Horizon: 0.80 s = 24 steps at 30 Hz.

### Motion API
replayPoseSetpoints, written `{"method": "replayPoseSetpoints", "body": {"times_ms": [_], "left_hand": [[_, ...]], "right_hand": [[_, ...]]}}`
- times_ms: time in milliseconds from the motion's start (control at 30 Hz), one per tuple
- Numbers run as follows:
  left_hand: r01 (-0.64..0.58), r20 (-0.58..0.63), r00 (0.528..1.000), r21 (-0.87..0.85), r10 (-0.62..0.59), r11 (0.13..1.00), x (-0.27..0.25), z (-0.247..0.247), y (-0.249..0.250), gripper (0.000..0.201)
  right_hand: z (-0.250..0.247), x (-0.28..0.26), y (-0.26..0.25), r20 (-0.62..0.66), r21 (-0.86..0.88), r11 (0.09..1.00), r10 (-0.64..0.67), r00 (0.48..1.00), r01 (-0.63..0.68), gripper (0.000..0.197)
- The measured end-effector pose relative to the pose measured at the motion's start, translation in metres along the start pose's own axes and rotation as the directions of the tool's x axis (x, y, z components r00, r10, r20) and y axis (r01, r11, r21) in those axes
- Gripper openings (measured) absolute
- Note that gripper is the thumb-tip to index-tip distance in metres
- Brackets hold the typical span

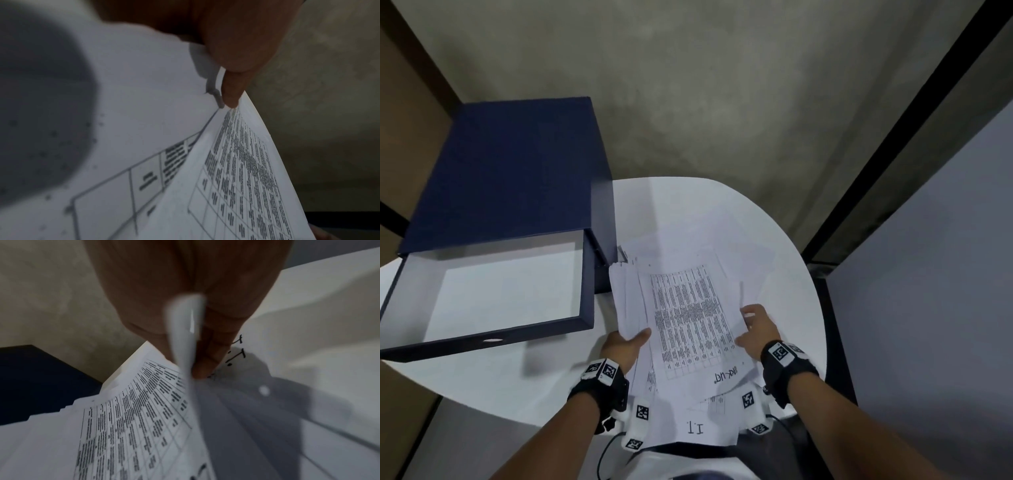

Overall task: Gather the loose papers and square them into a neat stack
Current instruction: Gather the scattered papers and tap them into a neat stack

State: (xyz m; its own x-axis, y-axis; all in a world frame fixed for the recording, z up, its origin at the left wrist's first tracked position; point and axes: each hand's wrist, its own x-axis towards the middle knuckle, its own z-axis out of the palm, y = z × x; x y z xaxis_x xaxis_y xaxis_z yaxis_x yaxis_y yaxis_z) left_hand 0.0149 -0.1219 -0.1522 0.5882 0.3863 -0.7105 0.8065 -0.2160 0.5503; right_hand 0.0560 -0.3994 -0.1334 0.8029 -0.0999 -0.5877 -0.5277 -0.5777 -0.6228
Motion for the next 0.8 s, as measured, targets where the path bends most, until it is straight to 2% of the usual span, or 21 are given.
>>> {"method": "replayPoseSetpoints", "body": {"times_ms": [67,133,233,267,333,400,467,533,600,633,667,733,800], "left_hand": [[-0.029,0.002,1.000,-0.005,0.029,1.000,-0.002,0.001,0.001,0.075],[-0.041,0.009,0.999,0.039,0.040,0.998,-0.004,0.001,0.004,0.067],[-0.084,-0.002,0.996,0.062,0.084,0.995,-0.004,0.004,0.007,0.048],[-0.119,0.003,0.993,0.032,0.119,0.992,-0.006,0.005,0.009,0.044],[-0.170,0.030,0.985,-0.055,0.172,0.984,-0.011,0.008,0.017,0.039],[-0.219,0.095,0.968,-0.128,0.231,0.967,-0.017,0.013,0.026,0.042],[-0.270,0.185,0.933,-0.209,0.309,0.940,-0.025,0.021,0.038,0.050],[-0.333,0.268,0.887,-0.193,0.376,0.923,-0.033,0.032,0.049,0.048],[-0.391,0.345,0.846,-0.114,0.405,0.913,-0.040,0.045,0.056,0.041],[-0.396,0.344,0.849,-0.087,0.401,0.914,-0.040,0.049,0.057,0.038],[-0.384,0.295,0.874,-0.070,0.386,0.921,-0.038,0.052,0.056,0.038],[-0.287,0.089,0.954,-0.011,0.287,0.958,-0.025,0.049,0.051,0.048],[-0.112,-0.111,0.986,0.124,0.126,0.986,-0.016,0.037,0.050,0.065]], "right_hand": [[0.001,0.000,0.001,0.053,0.044,0.999,-0.029,0.998,0.027,0.061],[0.002,-0.001,0.002,0.110,0.093,0.993,-0.082,0.991,0.072,0.056],[0.002,0.000,0.007,0.034,0.148,0.984,-0.105,0.994,0.099,0.045],[0.000,-0.002,0.007,0.001,0.168,0.982,-0.083,0.997,0.082,0.050],[-0.007,0.002,0.014,-0.030,0.245,0.969,-0.037,0.999,0.044,0.074],[-0.021,0.002,0.022,0.008,0.371,0.929,-0.011,1.000,0.007,0.103],[-0.039,-0.001,0.033,0.060,0.524,0.851,0.022,0.998,-0.050,0.114],[-0.056,-0.004,0.050,0.127,0.606,0.787,0.046,0.991,-0.115,0.109],[-0.074,-0.011,0.063,0.115,0.609,0.787,0.031,0.993,-0.095,0.083],[-0.080,-0.011,0.069,0.090,0.619,0.780,0.039,0.995,-0.087,0.077],[-0.086,-0.012,0.077,0.048,0.626,0.776,0.066,0.997,-0.081,0.080],[-0.097,-0.003,0.098,-0.061,0.633,0.771,0.137,0.989,-0.068,0.083],[-0.103,0.003,0.112,-0.131,0.611,0.787,0.201,0.971,-0.081,0.065]]}}
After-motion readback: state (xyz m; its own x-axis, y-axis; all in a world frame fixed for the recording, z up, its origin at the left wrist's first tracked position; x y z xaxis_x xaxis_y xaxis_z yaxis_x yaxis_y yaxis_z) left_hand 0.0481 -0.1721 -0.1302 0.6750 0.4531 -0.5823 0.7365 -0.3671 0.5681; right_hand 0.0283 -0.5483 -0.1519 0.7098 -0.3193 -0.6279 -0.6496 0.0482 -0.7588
